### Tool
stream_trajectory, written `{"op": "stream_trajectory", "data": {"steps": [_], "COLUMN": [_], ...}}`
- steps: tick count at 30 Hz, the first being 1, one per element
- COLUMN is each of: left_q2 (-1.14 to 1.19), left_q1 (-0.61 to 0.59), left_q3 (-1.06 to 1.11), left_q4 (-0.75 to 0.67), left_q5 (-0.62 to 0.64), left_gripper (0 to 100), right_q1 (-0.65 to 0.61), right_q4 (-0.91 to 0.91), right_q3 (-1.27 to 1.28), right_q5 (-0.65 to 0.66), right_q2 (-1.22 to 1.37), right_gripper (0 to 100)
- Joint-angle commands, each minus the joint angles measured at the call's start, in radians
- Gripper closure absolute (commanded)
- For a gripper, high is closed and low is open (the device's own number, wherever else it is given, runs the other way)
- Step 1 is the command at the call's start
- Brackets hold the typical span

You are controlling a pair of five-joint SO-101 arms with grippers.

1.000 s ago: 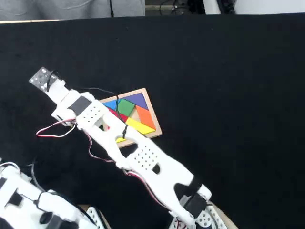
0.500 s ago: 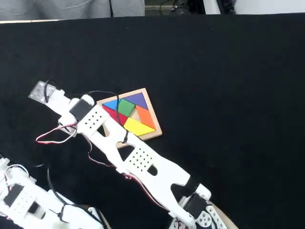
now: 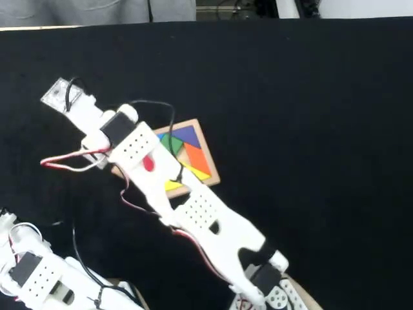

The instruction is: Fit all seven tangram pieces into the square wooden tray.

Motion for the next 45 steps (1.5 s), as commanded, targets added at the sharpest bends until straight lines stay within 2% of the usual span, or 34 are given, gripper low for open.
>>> {"op": "stream_trajectory", "data": {"steps": [1,3,7,9,11,17,20,34,40,45], "left_q2": [-0.017,-0.017,-0.017,-0.017,-0.017,-0.017,-0.017,-0.017,-0.017,-0.017], "left_q1": [0.016,0.018,0.018,0.018,0.018,0.018,0.018,0.018,0.018,0.018], "left_q3": [0.001,0.002,0.004,0.004,0.005,0.005,0.005,0.005,0.005,0.005], "left_q4": [-0.003,-0.003,-0.003,-0.003,-0.003,-0.003,-0.003,-0.002,-0.002,-0.002], "left_q5": [-0.006,-0.006,-0.002,-0.002,-0.003,-0.003,-0.003,-0.003,-0.003,-0.003], "left_gripper": [94,92,89,89,89,89,89,89,89,89], "right_q1": [0.034,0.063,0.072,0.058,0.035,-0.049,-0.052,-0.063,-0.058,-0.057], "right_q4": [0.057,0.055,0.055,0.054,0.046,0.04,0.04,0.041,0.034,0.015], "right_q3": [0.019,0.067,0.122,0.124,0.122,0.131,0.13,0.122,0.13,0.12], "right_q5": [-0.06,-0.181,-0.427,-0.559,-0.614,-0.652,-0.698,-0.698,-0.606,-0.592], "right_q2": [-0.064,-0.065,-0.09,-0.097,-0.097,-0.094,-0.071,0.068,0.071,0.108], "right_gripper": [98.1,94.3,78.2,74.7,74.3,74.3,74.3,74.4,74.4,74.6]}}
